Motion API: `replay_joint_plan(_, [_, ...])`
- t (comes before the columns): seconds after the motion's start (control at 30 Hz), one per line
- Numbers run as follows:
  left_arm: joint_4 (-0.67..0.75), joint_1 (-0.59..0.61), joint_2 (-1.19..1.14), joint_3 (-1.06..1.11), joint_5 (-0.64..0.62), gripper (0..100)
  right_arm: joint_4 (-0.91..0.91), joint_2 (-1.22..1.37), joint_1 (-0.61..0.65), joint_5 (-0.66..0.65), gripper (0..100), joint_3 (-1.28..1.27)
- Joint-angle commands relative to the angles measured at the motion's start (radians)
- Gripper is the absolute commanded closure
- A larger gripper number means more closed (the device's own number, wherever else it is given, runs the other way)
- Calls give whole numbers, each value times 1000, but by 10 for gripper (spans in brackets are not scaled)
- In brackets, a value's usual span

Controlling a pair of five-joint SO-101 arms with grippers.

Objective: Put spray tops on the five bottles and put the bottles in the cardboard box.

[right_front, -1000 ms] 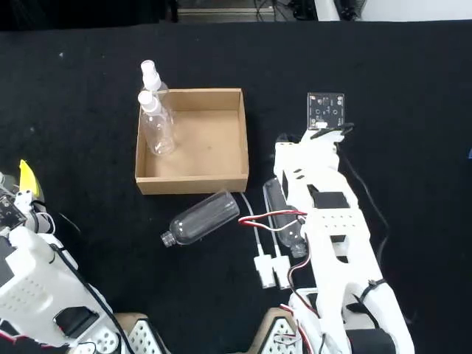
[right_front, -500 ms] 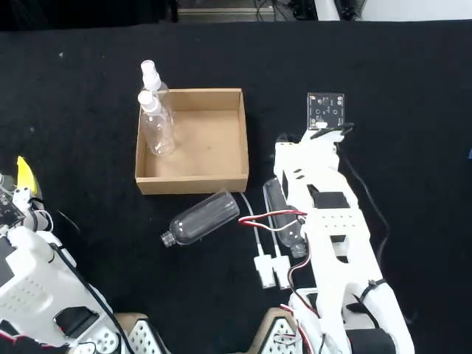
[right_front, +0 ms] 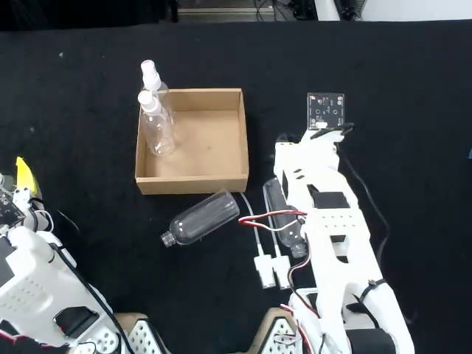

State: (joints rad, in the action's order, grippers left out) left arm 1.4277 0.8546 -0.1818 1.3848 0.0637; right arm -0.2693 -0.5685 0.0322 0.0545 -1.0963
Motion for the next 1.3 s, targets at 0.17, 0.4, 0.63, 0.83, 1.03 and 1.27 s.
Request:
replay_joint_plan(0.17, [2, -28, 51, 13, -5, 940, 34, -47, -18, -12, 987, 7])
replay_joint_plan(0.4, [107, -99, 103, 45, -2, 970, 34, -47, -18, -12, 987, 8])
replay_joint_plan(0.63, [127, -341, 404, 232, 127, 971, 34, -47, -23, -12, 987, 12])
replay_joint_plan(0.83, [-144, -429, 664, 237, 124, 971, 34, -47, -23, -12, 987, 12])
replay_joint_plan(1.03, [-477, -441, 970, 237, -60, 971, 34, -47, -23, -12, 987, 12])
replay_joint_plan(1.27, [-867, -529, 1363, 240, -118, 970, 34, -47, -23, -12, 987, 12])
